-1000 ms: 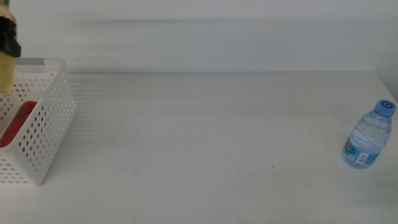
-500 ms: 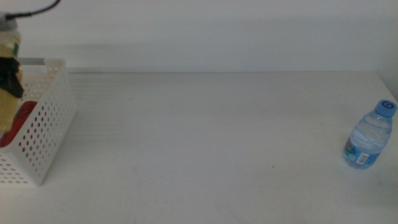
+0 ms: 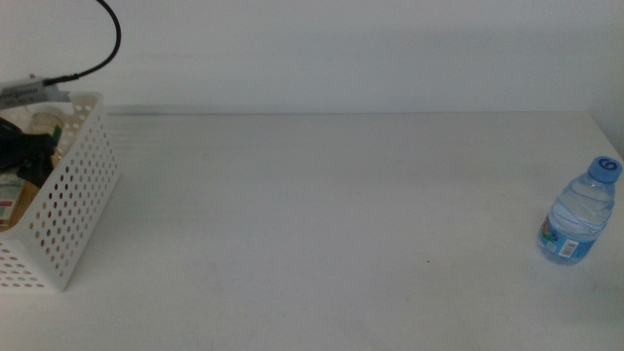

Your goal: Use arms to grab the bottles and put them into the dustbin to the left of the table.

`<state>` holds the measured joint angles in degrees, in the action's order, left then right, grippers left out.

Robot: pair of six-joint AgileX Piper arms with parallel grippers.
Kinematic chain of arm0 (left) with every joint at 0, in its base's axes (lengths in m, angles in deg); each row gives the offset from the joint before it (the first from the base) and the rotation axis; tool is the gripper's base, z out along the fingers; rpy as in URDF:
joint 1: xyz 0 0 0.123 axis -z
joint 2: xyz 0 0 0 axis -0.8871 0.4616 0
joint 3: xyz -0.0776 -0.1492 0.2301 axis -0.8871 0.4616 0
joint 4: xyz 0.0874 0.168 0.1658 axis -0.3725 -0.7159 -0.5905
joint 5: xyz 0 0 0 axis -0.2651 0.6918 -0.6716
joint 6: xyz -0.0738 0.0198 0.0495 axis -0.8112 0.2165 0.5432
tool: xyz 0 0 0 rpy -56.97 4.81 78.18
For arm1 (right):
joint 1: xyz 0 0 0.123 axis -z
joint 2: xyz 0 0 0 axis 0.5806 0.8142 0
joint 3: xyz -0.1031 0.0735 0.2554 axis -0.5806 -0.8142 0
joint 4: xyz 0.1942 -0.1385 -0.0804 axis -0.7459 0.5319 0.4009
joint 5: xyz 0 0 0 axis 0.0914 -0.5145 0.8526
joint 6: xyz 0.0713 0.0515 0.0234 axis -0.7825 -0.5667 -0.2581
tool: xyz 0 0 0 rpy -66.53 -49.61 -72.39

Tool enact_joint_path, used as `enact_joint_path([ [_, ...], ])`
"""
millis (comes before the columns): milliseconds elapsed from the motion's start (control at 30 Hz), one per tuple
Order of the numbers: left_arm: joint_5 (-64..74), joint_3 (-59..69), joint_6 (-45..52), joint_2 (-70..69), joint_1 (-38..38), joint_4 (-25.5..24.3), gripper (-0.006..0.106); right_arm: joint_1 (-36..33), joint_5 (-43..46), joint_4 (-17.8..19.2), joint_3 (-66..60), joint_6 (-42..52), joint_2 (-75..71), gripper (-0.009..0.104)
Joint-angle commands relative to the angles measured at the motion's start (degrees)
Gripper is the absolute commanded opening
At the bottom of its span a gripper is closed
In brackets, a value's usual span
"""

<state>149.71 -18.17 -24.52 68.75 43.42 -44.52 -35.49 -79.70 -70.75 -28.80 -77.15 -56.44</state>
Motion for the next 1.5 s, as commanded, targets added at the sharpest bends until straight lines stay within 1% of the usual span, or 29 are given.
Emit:
enact_joint_path([
  [0, -0.08, -2.43, -0.01, -3.01, 0.29, 2.27, -0.003, 0.29, 4.46, 0.39, 0.38, 0.53, -1.53, 0.076],
  [133, -0.02, -2.43, -0.01, -1.75, 0.29, 1.99, 0.008, 0.29, 4.46, 0.39, 0.38, 0.53, -1.53, 0.076],
  [233, -0.55, -2.43, -0.01, -1.56, 0.29, 1.57, 0.024, 0.29, 4.46, 0.39, 0.38, 0.53, -1.53, 0.076],
  [300, -1.32, -2.43, -0.01, -1.56, 0.29, 1.1, 0.042, 0.29, 4.46, 0.39, 0.38, 0.53, -1.53, 0.076],
  [400, -1.45, -2.43, 0.14, -1.56, 0.29, 1.0, 0.074, 0.29, 4.46, 0.39, 0.38, 0.53, -1.53, 0.076],
  [467, -1.46, -2.43, 0.15, -1.56, 0.29, 1.11, 0.091, 0.29, 4.46, 0.39, 0.38, 0.53, -1.53, 0.076],
  [533, -0.84, -2.67, 0.13, -1.65, 0.64, 1.33, 0.09, 0.29, 4.46, 0.39, 0.38, 0.53, -1.53, 0.076],
  [567, -0.32, -2.95, -0.23, -1.8, 0.7, 0.69, 0.09, 0.29, 4.46, 0.39, 0.38, 0.53, -1.53, 0.076],
  [700, 3.55, -6.84, -6.32, -3.59, 1.48, -1.32, 0.09, 0.29, 4.46, 0.39, 0.38, 0.53, -1.53, 0.076],
  [867, 5.33, -11.93, -6.45, -8.58, 4.53, -1.3, 0.09, 0.29, 4.46, 0.39, 0.38, 0.53, -1.53, 0.076],
  [1000, 3.94, -11.81, -8.0, -14.38, 8.8, -1.41, 0.09, 0.29, 4.46, 0.39, 0.38, 0.53, -1.53, 0.076],
  [1133, 3.01, -11.74, -7.47, -19.72, 12.84, -0.68, 0.09, 0.29, 4.46, 0.39, 0.38, 0.53, -1.53, 0.076],
  [1300, 3.16, -11.74, -3.83, -25.67, 18.65, 0.92, 0.09, 0.29, 4.46, 0.39, 0.38, 0.53, -1.53, 0.076],
  [1467, 4.78, -11.74, -3.67, -32.16, 24.94, 1.27, 0.09, 0.29, 4.46, 0.39, 0.38, 0.53, -1.53, 0.076],
])
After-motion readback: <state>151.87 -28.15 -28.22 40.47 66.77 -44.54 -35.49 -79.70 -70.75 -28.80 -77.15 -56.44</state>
